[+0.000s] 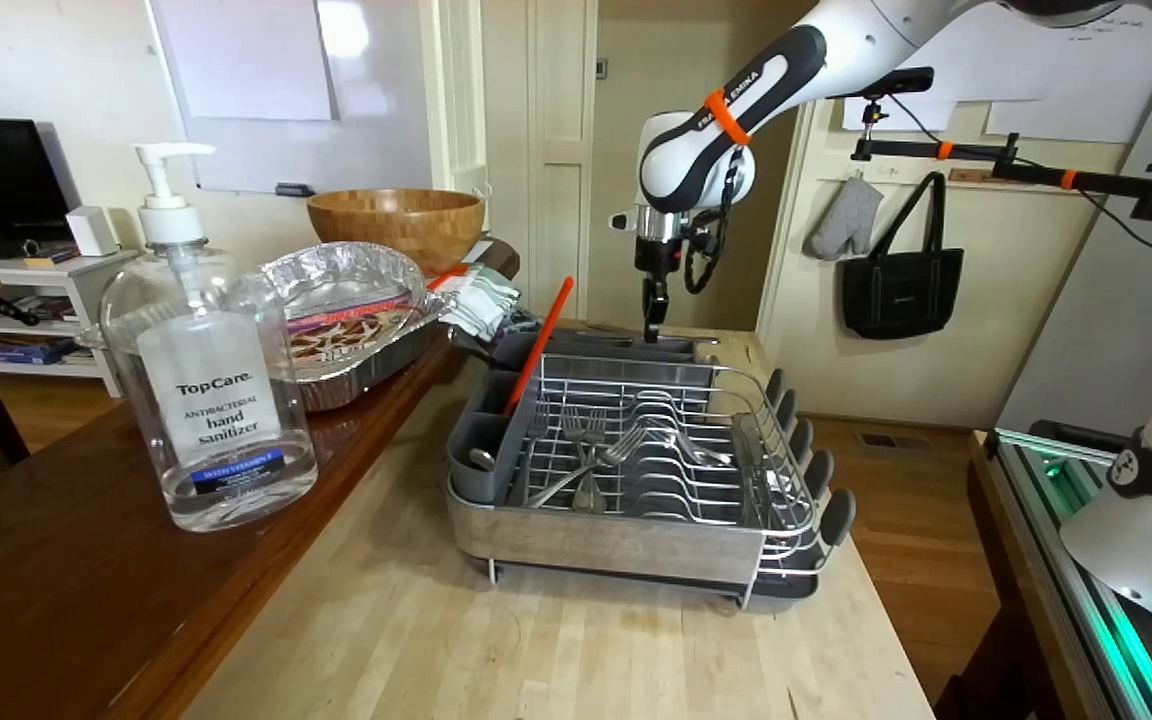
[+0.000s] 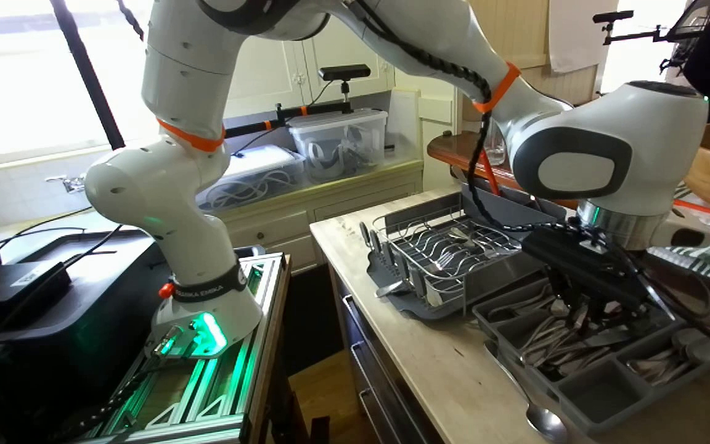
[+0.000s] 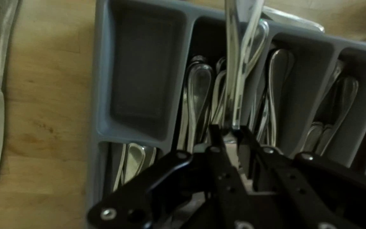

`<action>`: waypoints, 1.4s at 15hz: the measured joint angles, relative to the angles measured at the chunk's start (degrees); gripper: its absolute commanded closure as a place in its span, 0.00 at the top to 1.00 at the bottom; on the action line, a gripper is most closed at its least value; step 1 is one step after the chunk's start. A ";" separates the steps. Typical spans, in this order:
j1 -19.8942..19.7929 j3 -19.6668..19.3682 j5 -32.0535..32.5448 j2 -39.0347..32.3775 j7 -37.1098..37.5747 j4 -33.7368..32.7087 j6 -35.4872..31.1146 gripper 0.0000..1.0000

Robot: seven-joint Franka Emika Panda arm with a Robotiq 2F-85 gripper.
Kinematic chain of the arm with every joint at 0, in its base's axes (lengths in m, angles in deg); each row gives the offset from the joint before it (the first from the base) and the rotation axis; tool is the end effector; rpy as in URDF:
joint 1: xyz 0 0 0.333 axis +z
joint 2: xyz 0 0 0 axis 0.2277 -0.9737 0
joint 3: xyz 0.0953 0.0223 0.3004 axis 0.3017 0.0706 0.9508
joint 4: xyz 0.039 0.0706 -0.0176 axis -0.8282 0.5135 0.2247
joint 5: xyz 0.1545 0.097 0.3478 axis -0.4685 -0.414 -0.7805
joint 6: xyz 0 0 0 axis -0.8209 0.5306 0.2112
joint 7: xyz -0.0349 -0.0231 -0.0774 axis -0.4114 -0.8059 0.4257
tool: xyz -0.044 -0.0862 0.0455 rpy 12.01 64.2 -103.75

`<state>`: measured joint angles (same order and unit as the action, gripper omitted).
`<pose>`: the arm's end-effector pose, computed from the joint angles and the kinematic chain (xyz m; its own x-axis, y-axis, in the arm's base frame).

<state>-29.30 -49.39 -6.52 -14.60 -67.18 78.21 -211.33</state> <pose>0.6189 -0.2091 0.2311 0.9009 0.4341 -0.0012 0.4333 -0.8995 -0.0565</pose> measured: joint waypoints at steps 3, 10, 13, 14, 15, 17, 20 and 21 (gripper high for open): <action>0.05 0.03 0.06 -1.66 4.57 -0.92 -0.42 0.04; 1.15 0.10 2.43 -7.11 10.83 -5.55 -3.96 0.50; 1.59 0.55 3.96 -8.30 11.01 -6.90 -5.59 0.71; 1.62 0.84 4.51 -8.06 10.83 -6.69 -6.01 0.80; 1.65 0.97 5.25 -7.32 10.47 -5.96 -7.20 0.87; 1.55 0.92 7.04 -3.95 9.02 -3.10 -9.47 0.99; 0.43 0.45 8.37 4.55 6.13 3.51 -12.50 0.99; -0.16 0.22 8.38 7.63 5.37 5.83 -13.36 1.00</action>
<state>-29.46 -49.17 1.86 -6.97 -61.81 84.04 -224.69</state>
